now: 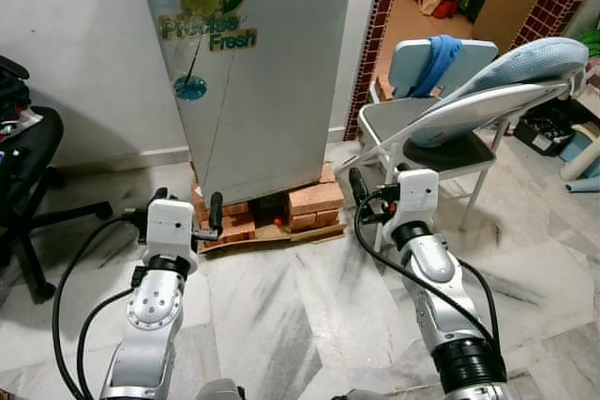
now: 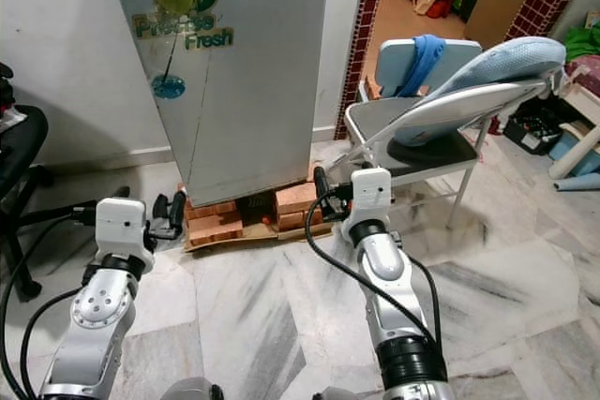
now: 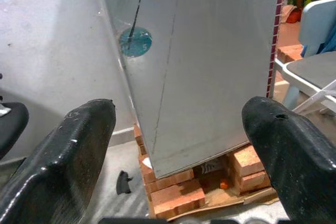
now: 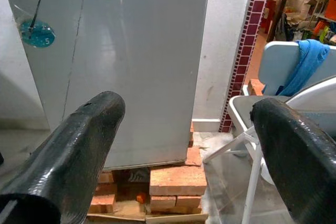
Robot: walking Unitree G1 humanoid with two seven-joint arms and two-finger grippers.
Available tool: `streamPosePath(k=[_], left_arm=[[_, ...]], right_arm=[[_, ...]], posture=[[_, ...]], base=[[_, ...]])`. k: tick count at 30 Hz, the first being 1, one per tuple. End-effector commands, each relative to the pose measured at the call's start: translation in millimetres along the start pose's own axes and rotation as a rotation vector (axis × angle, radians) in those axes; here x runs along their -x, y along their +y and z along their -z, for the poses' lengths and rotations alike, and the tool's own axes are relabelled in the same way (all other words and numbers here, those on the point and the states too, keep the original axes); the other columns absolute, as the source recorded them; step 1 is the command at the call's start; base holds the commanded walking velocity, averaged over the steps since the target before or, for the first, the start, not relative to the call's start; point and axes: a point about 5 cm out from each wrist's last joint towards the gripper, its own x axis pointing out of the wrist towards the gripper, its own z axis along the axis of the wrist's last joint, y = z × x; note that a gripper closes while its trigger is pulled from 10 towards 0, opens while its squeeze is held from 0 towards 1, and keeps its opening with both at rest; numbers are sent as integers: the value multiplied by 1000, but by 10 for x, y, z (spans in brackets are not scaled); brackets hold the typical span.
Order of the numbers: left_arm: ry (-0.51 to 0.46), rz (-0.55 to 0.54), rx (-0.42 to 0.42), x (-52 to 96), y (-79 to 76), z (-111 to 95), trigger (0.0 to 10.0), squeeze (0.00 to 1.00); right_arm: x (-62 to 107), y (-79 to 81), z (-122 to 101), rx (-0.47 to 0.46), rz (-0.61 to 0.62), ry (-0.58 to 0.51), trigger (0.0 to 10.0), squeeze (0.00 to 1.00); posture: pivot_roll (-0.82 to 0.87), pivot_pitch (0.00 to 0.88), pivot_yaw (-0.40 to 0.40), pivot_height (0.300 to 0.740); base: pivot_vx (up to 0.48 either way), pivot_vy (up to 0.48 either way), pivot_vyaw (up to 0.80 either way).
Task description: Restocking fridge
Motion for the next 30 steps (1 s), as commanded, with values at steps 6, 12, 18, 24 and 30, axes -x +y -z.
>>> streamPosePath(k=[6,12,18,24,30], left_arm=[[-1,-26,7,21,34,-21,10000,0],[26,-22,17,38,8,25,10000,0],[8,-1,20,8,-9,-6,10000,0],[7,8,29,7,-23,-12,10000,0],[-6,19,24,-5,-35,-28,10000,0]], right_arm=[[-15,-43,-41,-3,12,-4,10000,0],[26,-59,-13,-4,20,5,10000,0],[1,-58,-26,-2,22,4,10000,0],[-3,-65,-20,-5,26,8,10000,0],[-4,-56,-15,0,24,9,10000,0]], posture=[[108,64,-28,740],[106,69,-29,740],[107,70,-27,740],[105,68,-24,740],[102,66,-24,740]], base=[[0,0,0],[0,-153,0],[0,240,0],[0,480,0],[0,480,0]])
